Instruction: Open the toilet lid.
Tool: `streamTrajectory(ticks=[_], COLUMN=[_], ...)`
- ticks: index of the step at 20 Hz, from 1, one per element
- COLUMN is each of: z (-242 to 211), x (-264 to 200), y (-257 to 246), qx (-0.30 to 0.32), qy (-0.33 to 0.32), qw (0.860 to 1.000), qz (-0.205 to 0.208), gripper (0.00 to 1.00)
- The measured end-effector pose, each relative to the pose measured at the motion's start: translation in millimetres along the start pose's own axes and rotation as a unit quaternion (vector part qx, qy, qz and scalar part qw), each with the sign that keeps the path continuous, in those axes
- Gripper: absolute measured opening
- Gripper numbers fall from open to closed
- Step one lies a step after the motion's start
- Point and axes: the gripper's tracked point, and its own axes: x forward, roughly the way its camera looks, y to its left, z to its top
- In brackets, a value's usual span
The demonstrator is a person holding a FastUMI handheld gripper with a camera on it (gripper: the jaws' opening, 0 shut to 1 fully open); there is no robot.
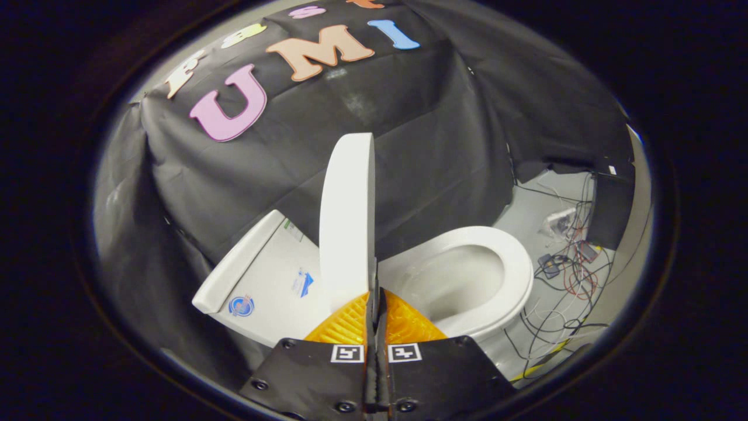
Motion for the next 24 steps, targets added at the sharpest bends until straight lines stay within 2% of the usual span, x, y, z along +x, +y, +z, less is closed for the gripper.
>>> streamTrajectory(ticks=[4,24], z=[1.6,-1.7], x=[-0.3,5.4], y=[15.5,89.5], qx=[0.005,-0.086], qy=[-0.006,-0.016], qw=[1.0,0.994], qz=[0.016,0.062], gripper=[0.01,0.01])
